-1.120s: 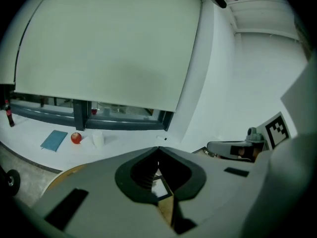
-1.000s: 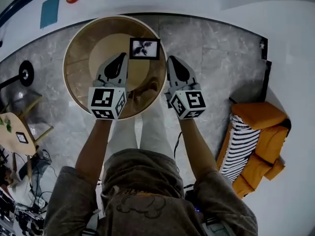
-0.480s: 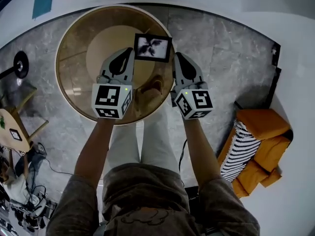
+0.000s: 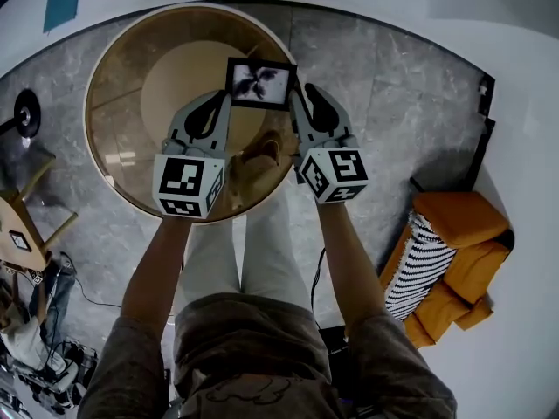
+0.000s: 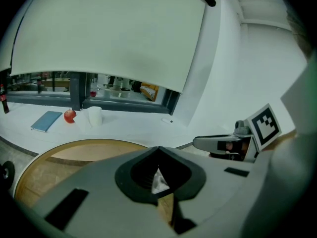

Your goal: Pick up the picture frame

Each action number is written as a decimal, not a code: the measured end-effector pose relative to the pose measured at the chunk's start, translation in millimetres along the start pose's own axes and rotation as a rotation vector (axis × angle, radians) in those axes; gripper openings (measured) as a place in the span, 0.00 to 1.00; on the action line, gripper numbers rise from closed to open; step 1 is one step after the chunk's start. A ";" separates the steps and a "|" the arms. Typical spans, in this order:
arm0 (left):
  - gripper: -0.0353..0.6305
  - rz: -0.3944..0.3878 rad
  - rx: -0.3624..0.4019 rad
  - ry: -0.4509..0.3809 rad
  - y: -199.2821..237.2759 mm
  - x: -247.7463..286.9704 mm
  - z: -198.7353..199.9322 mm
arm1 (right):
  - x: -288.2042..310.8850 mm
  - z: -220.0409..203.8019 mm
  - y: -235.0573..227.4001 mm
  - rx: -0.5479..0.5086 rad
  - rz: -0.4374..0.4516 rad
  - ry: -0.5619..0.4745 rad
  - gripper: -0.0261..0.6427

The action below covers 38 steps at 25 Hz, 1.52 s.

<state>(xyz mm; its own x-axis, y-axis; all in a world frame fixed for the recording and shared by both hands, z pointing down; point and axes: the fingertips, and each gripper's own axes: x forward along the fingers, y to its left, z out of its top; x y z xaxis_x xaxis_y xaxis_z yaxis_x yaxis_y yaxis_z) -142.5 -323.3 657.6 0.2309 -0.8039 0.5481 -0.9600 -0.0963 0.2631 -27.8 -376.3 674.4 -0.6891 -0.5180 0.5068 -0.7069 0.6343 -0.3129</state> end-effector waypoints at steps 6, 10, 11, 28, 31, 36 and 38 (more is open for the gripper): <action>0.08 0.001 -0.011 0.001 0.4 9.4 0.6 | 12.1 -5.1 -1.5 -0.035 0.023 0.042 0.53; 0.08 -0.002 -0.011 0.010 -1.4 12.4 -1.5 | 19.5 -8.7 -3.5 -0.029 0.046 0.066 0.55; 0.08 -0.001 -0.011 0.011 -1.7 12.6 -1.8 | 21.9 -10.0 -6.8 -0.018 0.045 0.068 0.55; 0.08 -0.006 -0.020 0.038 -6.4 15.9 -19.2 | 84.8 -68.6 -61.7 0.051 0.033 0.238 0.55; 0.08 -0.006 -0.022 0.042 -5.9 15.4 -21.1 | 90.8 -80.6 -65.6 0.063 0.028 0.272 0.55; 0.08 -0.001 -0.027 0.046 -4.7 15.0 -23.8 | 96.9 -91.6 -68.1 0.088 0.027 0.297 0.55; 0.08 0.000 -0.030 0.047 -4.5 15.3 -24.6 | 98.0 -91.2 -68.0 0.101 0.033 0.292 0.55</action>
<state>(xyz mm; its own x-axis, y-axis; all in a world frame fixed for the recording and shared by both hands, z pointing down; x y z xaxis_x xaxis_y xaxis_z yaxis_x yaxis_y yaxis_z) -130.7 -320.7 684.3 0.2390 -0.7753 0.5847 -0.9548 -0.0782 0.2866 -32.6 -417.8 818.6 -0.6473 -0.3019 0.6999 -0.7072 0.5805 -0.4036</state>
